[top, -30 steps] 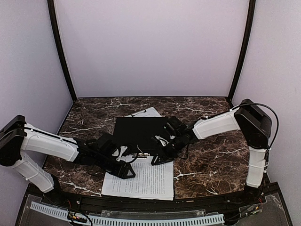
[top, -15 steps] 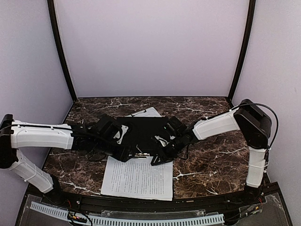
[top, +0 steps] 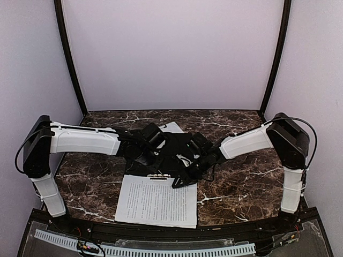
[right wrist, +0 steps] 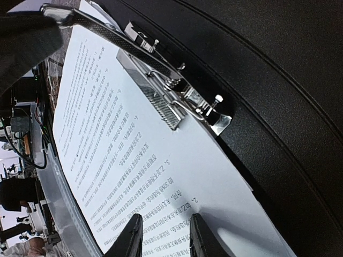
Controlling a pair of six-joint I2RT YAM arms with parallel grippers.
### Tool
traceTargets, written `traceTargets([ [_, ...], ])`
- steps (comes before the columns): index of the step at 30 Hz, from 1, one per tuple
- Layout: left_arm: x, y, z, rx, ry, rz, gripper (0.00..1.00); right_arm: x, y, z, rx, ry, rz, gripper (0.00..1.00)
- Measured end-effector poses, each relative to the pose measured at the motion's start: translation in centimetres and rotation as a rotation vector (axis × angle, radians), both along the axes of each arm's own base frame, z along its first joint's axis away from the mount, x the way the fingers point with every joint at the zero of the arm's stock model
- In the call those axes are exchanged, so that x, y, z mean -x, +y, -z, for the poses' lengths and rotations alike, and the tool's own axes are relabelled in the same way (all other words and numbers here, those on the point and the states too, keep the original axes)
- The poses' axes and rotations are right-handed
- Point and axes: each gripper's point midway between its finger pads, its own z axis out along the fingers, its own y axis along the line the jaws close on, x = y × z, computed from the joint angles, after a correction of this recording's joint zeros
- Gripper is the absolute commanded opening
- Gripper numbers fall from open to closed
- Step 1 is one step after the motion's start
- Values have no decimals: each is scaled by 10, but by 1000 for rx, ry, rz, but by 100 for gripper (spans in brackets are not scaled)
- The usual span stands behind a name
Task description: Put the files into the folder
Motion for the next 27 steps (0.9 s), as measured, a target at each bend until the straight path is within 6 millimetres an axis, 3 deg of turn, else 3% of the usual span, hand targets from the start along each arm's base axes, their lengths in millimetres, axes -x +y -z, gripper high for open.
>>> traceTargets([
  [10, 1, 10, 9, -64, 18, -16, 24, 0, 0, 0, 0, 1, 0, 29],
  [27, -2, 5, 4, -50, 13, -23, 10, 0, 0, 0, -2, 0, 0, 29],
])
